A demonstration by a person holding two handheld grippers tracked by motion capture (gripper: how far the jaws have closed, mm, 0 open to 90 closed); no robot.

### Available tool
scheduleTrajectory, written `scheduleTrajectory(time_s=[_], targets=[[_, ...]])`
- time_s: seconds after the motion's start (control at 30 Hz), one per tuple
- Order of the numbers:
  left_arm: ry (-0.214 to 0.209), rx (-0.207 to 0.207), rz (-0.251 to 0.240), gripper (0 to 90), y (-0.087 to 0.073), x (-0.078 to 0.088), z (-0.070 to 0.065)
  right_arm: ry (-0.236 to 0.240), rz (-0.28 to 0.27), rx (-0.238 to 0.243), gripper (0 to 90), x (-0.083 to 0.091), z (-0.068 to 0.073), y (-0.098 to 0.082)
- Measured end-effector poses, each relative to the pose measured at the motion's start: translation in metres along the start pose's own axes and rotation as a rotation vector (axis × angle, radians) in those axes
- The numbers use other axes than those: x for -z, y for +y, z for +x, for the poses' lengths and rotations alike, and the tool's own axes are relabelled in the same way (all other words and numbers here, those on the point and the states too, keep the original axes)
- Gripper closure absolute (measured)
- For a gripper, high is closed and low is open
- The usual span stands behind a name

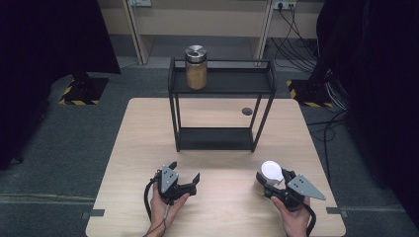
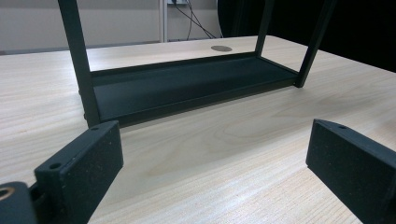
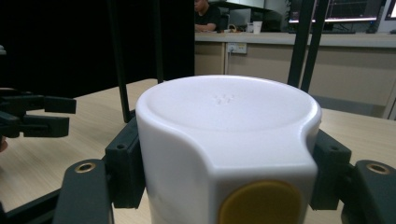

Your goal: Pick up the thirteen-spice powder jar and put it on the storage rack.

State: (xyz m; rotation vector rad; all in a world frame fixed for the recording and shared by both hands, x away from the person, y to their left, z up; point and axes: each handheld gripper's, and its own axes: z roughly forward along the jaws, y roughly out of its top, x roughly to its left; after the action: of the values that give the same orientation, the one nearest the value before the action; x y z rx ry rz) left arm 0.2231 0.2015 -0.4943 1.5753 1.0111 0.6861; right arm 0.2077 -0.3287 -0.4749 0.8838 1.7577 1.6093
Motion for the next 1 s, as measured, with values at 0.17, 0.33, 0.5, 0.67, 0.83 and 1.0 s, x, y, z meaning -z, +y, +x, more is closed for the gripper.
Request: scheduleTrajectory(time_s=[0.17, 0.33, 0.5, 0.67, 0.83, 1.0], targets=[[0.000, 0.002, 0.002, 3.0, 0.000, 0.000, 0.000, -0.006, -0.019, 0.013, 30.8, -0.001, 0.006, 0.006], [0.001, -0.001, 0.002, 3.1, 0.000, 0.000, 0.000, -0.011, -0.038, 0.023, 30.8, -0.004, 0.009, 0.014], [0.001, 0.001, 0.002, 3.1, 0.000, 0.000, 0.000, -0.011, -0.057, 0.059, 30.8, -0.007, 0.013, 0.024], [0.001, -0.001, 0.002, 3.0, 0.000, 0.000, -0.001, -0.015, -0.090, 0.065, 30.8, -0.011, 0.017, 0.032], [0.004, 0.001, 0.003, 3.1, 0.001, 0.000, -0.001, -0.015, -0.118, 0.062, 30.8, -0.016, 0.019, 0.037], [0.007, -0.006, 0.003, 3.1, 0.000, 0.000, -0.002, -0.007, -0.124, 0.061, 30.8, -0.023, 0.022, 0.041]])
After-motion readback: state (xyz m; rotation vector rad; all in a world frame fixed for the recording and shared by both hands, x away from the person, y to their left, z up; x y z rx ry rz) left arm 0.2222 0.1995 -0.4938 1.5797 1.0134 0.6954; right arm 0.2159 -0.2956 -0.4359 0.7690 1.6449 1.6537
